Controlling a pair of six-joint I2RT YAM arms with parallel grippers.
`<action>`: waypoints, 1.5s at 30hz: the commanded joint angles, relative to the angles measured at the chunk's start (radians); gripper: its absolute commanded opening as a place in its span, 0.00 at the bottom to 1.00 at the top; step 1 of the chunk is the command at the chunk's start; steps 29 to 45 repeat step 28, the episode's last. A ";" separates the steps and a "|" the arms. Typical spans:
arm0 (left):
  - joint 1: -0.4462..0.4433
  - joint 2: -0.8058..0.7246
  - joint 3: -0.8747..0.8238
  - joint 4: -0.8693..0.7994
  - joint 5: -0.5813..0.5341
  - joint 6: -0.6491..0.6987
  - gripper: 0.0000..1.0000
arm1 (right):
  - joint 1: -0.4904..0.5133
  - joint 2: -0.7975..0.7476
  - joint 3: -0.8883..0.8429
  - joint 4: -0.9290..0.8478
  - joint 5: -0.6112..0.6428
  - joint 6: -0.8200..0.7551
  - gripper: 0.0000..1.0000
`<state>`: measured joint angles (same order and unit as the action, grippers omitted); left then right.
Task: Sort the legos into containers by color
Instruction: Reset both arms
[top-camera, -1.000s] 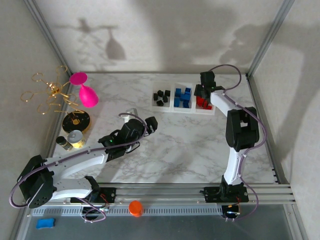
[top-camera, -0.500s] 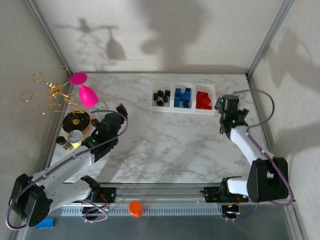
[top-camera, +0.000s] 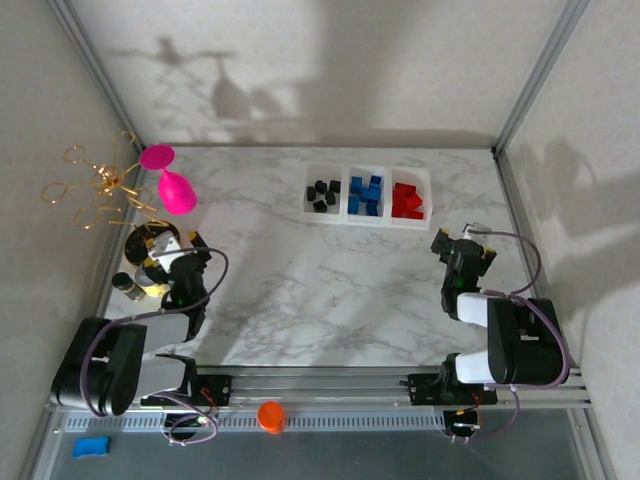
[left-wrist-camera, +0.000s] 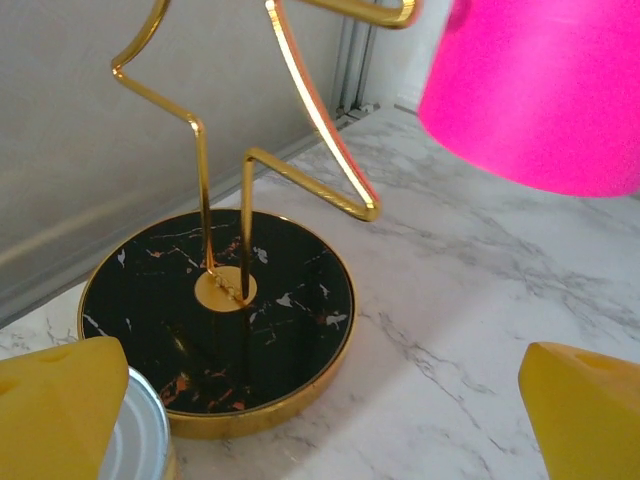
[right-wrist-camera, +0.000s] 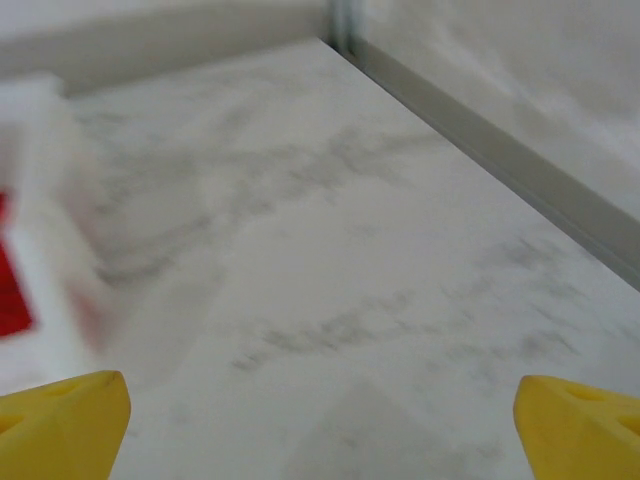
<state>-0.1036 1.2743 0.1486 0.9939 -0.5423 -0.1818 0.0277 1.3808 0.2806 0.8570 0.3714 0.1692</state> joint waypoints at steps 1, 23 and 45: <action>0.046 0.079 -0.028 0.322 0.193 0.031 1.00 | -0.009 0.050 -0.065 0.335 -0.141 -0.084 0.99; 0.016 0.264 0.063 0.324 0.274 0.093 0.99 | -0.006 0.162 -0.059 0.422 -0.261 -0.138 0.99; 0.018 0.264 0.063 0.325 0.274 0.093 1.00 | -0.007 0.161 -0.061 0.425 -0.262 -0.138 0.99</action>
